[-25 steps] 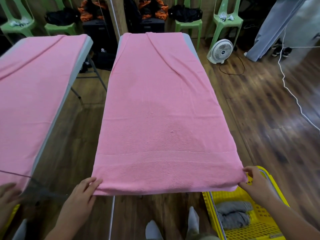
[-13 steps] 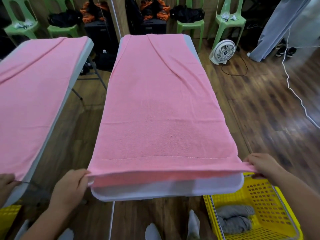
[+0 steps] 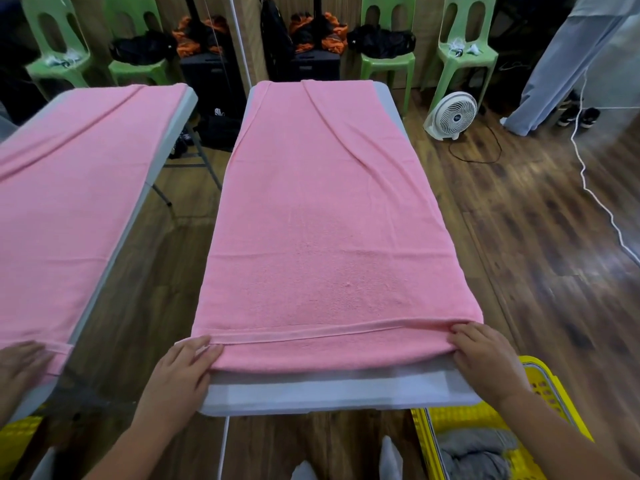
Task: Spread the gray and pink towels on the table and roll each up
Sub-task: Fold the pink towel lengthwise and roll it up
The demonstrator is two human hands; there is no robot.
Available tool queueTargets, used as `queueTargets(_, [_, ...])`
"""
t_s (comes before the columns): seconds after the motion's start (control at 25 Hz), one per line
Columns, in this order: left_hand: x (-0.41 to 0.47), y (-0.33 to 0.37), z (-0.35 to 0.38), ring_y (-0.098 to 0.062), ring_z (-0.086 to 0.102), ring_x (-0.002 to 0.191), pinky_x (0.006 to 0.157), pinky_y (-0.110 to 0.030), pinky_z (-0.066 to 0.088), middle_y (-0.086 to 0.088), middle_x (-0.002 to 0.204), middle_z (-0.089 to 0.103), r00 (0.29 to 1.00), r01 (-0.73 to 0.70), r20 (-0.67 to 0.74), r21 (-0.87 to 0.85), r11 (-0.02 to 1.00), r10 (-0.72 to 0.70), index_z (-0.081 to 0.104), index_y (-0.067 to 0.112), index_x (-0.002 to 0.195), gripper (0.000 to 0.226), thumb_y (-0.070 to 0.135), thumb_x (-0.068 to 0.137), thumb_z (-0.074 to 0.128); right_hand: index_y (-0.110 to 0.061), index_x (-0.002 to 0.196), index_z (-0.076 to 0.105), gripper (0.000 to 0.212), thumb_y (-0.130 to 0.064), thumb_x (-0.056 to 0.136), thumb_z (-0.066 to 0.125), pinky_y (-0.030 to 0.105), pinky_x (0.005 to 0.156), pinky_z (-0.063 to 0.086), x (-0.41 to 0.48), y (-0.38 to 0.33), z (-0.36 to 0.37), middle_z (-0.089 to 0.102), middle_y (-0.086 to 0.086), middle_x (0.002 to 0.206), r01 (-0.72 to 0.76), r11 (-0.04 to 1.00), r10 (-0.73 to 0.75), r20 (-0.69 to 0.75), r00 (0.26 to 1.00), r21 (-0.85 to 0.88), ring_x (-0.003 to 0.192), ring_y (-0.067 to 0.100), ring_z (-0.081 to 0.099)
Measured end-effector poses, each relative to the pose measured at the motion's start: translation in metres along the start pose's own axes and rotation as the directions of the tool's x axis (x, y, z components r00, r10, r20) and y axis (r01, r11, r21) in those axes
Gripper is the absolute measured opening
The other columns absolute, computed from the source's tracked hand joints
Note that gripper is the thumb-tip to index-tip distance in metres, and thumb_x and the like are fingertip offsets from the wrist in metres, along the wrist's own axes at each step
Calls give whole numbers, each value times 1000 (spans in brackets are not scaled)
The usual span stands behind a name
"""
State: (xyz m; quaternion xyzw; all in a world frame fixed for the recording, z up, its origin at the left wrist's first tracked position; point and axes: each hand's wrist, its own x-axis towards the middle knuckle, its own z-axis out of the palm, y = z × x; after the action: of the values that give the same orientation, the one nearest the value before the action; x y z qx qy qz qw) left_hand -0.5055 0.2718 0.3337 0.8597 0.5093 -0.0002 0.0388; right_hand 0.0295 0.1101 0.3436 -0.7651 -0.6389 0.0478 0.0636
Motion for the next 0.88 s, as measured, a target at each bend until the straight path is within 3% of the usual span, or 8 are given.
queueTargets(0.08, [-5, -5, 1, -22, 60, 107, 96, -43, 48, 0, 119, 67, 999, -9, -52, -74, 997, 5, 71, 21, 111, 44, 36, 89, 35, -17, 84, 67, 25, -28, 77, 45, 41, 92, 40, -6, 1, -6, 68, 3, 88, 4, 1000, -5, -33, 999, -10, 87, 29, 60])
queueTargets(0.2, [-12, -2, -3, -16, 64, 88, 86, -35, 50, 1, 100, 73, 991, 81, -86, -207, 975, -100, 71, 21, 96, 23, 23, 91, 49, -23, 81, 60, 17, -28, 78, 44, 43, 99, 37, -25, 1, -13, 65, -4, 79, 7, 999, -7, -9, 1000, -36, 84, 20, 58])
queueTargets(0.36, [-6, -6, -15, -9, 55, 76, 75, -34, 50, 2, 88, 72, 988, 73, -113, -265, 961, -106, 71, 21, 89, 22, 20, 87, 49, -24, 73, 58, 8, -22, 77, 51, 40, 83, 35, -26, 3, -25, 50, -10, 60, -46, 998, 46, 6, 999, 31, 72, 12, 32])
queueTargets(0.44, [9, -5, -25, -9, 53, 75, 71, -32, 46, 4, 87, 69, 991, 48, -110, -264, 963, -80, 70, 20, 92, 21, 21, 87, 49, -24, 70, 57, 16, -29, 81, 48, 41, 66, 34, -4, 8, -29, 52, -8, 57, -74, 994, 65, 94, 993, 86, 70, 18, 38])
queueTargets(0.56, [42, -10, -32, -11, 55, 77, 70, -31, 44, 0, 93, 70, 989, 105, -85, -199, 974, -124, 68, 19, 99, 15, 13, 90, 59, -26, 76, 67, 16, -33, 78, 53, 36, 62, 41, 38, 15, -40, 66, 0, 67, -218, 969, 196, 169, 966, 117, 70, 29, 57])
queueTargets(0.68, [53, -12, -24, -26, 60, 101, 88, -45, 49, -6, 115, 66, 985, 114, -136, 21, 993, -110, 65, 18, 113, 29, 25, 93, 45, -16, 83, 70, 29, -30, 76, 46, 41, 73, 45, 43, 7, -41, 66, 4, 77, 24, 995, -31, -72, 997, -93, 75, 31, 60])
queueTargets(0.8, [28, 11, -6, -25, 55, 115, 102, -49, 43, -2, 128, 62, 977, -191, -84, 44, 981, 194, 62, 21, 124, 44, 36, 88, 42, -15, 94, 68, 23, -21, 77, 55, 39, 86, 45, 7, -18, -21, 66, 3, 99, 345, 934, -350, -56, 935, -89, 96, 28, 59])
queueTargets(0.88, [17, 12, 5, -23, 55, 121, 106, -48, 43, -1, 137, 58, 979, -199, -41, 6, 980, 199, 56, 19, 136, 55, 39, 87, 41, -15, 118, 66, 42, -23, 78, 53, 41, 100, 41, -14, -16, -2, 63, 1, 127, 368, 924, -369, 13, 929, -105, 118, 24, 55])
